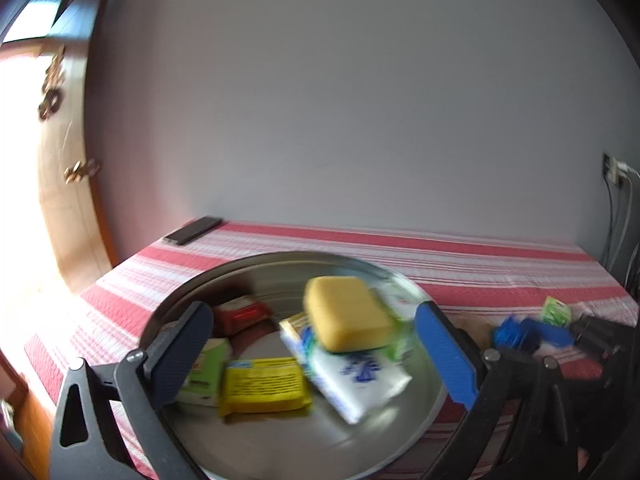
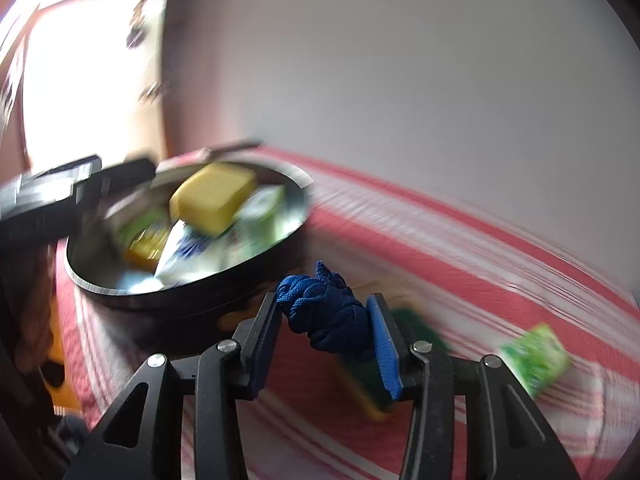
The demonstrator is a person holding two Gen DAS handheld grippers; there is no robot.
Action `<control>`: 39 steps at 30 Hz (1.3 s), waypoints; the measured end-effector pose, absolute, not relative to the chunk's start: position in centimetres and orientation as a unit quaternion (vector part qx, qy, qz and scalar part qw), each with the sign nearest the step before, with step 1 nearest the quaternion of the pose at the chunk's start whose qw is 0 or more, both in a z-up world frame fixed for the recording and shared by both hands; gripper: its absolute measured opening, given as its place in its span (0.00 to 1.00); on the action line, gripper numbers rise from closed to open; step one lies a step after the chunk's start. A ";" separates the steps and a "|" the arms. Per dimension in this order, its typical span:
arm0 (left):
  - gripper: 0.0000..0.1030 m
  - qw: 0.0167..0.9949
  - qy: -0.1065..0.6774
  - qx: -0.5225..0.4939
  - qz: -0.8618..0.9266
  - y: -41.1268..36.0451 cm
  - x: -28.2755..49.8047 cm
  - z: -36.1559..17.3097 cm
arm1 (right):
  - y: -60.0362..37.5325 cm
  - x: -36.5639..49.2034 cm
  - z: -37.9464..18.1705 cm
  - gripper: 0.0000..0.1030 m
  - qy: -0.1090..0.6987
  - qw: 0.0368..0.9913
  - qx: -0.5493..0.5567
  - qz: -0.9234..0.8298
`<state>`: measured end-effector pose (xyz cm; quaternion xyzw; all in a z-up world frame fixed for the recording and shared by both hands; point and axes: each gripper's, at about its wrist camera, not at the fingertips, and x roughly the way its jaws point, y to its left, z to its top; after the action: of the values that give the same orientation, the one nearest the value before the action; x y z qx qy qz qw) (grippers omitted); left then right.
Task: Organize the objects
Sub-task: 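Move both tools back toward the remaining items beside the tin, then grasp the green scouring pad with the left tool while the right tool grasps the blue knitted cloth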
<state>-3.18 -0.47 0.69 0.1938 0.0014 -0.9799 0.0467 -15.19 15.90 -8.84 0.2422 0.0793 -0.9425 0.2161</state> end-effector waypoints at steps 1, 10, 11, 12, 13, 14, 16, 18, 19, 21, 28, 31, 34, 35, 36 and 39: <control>1.00 0.039 -0.008 0.192 -0.981 0.6 -3.2 0.7 | 17.1 -15.2 -8.6 0.46 0.070 0.198 0.235 -0.949; 1.00 -0.033 -0.076 0.218 -0.972 9.5 -5.6 -0.8 | 24.8 -16.2 -7.7 0.46 -0.003 0.091 0.219 -0.971; 1.00 -0.042 -0.083 0.232 -0.968 10.5 -6.1 -1.2 | 25.3 -16.1 -7.7 0.46 -0.006 0.085 0.218 -0.972; 1.00 -0.048 -0.087 0.240 -0.966 11.0 -6.4 -1.5 | 25.6 -16.0 -7.6 0.46 -0.008 0.079 0.216 -0.973; 1.00 -0.057 -0.091 0.248 -0.963 11.7 -6.7 -1.8 | 26.2 -15.8 -7.5 0.46 -0.010 0.074 0.214 -0.974; 1.00 -0.065 -0.095 0.254 -0.960 12.4 -7.0 -2.0 | 26.4 -15.8 -7.5 0.46 -0.012 0.072 0.214 -0.974; 1.00 -0.071 -0.105 0.259 -0.958 13.2 -7.4 -2.3 | 27.0 -15.9 -7.3 0.46 -0.015 0.066 0.211 -0.975; 1.00 -0.083 -0.118 0.269 -0.952 14.3 -7.9 -2.8 | 27.3 -16.1 -7.2 0.46 -0.017 0.062 0.210 -0.976; 1.00 -0.092 -0.122 0.278 -0.948 14.7 -8.3 -3.1 | 27.2 -16.0 -7.2 0.46 -0.020 0.060 0.208 -0.976; 1.00 -0.106 -0.128 0.291 -0.942 15.3 -8.7 -3.6 | 27.7 -15.8 -7.3 0.46 -0.026 0.061 0.206 -0.976; 0.92 -0.129 -0.149 0.339 -0.920 16.6 -10.2 -5.5 | 27.5 -15.8 -7.2 0.46 -0.023 0.064 0.203 -0.977; 0.92 -0.137 -0.152 0.359 -0.911 17.0 -10.7 -6.1 | 27.3 -15.9 -7.4 0.46 -0.019 0.063 0.204 -0.977; 0.86 -0.147 -0.149 0.377 -0.902 17.3 -11.2 -6.6 | 27.3 -16.0 -7.5 0.46 -0.019 0.061 0.209 -0.976; 0.81 -0.152 -0.145 0.383 -0.899 17.3 -11.4 -6.8 | 27.3 -16.1 -7.5 0.46 -0.019 0.061 0.210 -0.976; 0.73 -0.152 -0.142 0.387 -0.898 17.1 -11.4 -6.9 | 27.3 -16.1 -7.5 0.46 -0.020 0.060 0.211 -0.975; 0.61 -0.151 -0.129 0.401 -0.894 16.7 -11.9 -7.2 | 27.4 -16.2 -7.6 0.46 -0.022 0.060 0.216 -0.974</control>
<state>-11.95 16.69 -7.22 0.4013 -0.1287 -0.8942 -0.1507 -16.24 27.41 -7.61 0.2159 -0.0221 -0.9743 0.0598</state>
